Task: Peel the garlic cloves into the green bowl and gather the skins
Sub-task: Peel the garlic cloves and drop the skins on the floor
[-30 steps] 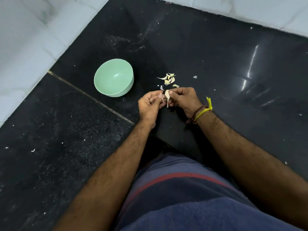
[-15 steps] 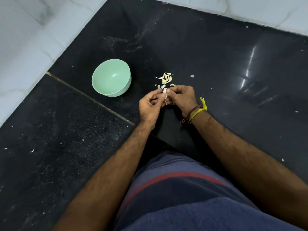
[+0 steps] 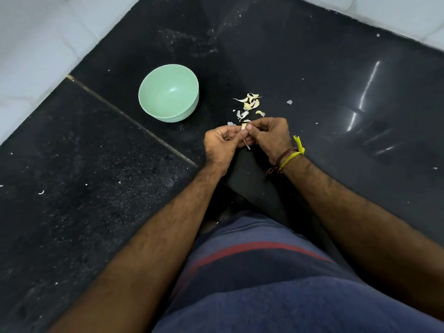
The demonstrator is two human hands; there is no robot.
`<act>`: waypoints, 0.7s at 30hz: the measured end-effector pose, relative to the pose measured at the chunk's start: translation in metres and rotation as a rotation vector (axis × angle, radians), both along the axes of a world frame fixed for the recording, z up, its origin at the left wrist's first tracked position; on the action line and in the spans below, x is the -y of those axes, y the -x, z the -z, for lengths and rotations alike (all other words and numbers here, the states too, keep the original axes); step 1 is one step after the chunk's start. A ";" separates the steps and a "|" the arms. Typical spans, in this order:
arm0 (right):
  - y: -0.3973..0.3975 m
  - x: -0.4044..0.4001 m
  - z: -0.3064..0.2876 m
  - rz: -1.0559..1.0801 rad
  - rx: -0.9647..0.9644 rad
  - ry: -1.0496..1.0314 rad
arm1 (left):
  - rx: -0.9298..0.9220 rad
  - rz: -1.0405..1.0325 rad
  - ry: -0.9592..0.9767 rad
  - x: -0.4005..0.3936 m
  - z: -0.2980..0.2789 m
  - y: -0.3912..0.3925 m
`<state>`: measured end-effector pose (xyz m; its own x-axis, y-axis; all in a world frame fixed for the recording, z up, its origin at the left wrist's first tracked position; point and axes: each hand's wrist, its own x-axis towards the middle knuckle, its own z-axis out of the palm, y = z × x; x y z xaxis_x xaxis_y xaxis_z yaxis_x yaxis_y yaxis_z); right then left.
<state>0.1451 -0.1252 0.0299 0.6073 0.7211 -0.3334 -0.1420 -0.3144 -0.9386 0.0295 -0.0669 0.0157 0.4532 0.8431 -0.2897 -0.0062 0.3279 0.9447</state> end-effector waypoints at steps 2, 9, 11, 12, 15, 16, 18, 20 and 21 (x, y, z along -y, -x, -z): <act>0.001 0.000 -0.001 0.004 0.007 -0.003 | -0.003 -0.006 -0.004 0.000 0.001 0.000; 0.004 -0.004 0.006 0.056 0.171 0.062 | -0.270 -0.047 -0.308 -0.002 0.008 -0.004; 0.004 -0.003 0.005 0.054 0.303 0.123 | -0.381 -0.006 -0.467 -0.002 0.004 -0.005; 0.004 -0.003 0.003 0.031 0.369 0.146 | -0.413 0.029 -0.504 -0.004 0.001 -0.004; -0.001 -0.001 -0.005 -0.045 0.482 0.142 | -0.499 0.107 -0.611 -0.009 -0.003 -0.005; -0.003 -0.001 -0.007 -0.067 0.495 0.118 | -0.530 0.122 -0.662 -0.011 -0.003 -0.007; -0.007 -0.002 -0.010 -0.114 0.514 0.084 | -0.587 0.133 -0.771 -0.011 -0.005 -0.009; -0.010 -0.003 -0.011 -0.155 0.550 0.073 | -0.612 0.126 -0.847 -0.009 -0.010 -0.013; -0.012 -0.003 -0.012 -0.169 0.570 0.072 | -0.617 0.123 -0.865 -0.008 -0.011 -0.014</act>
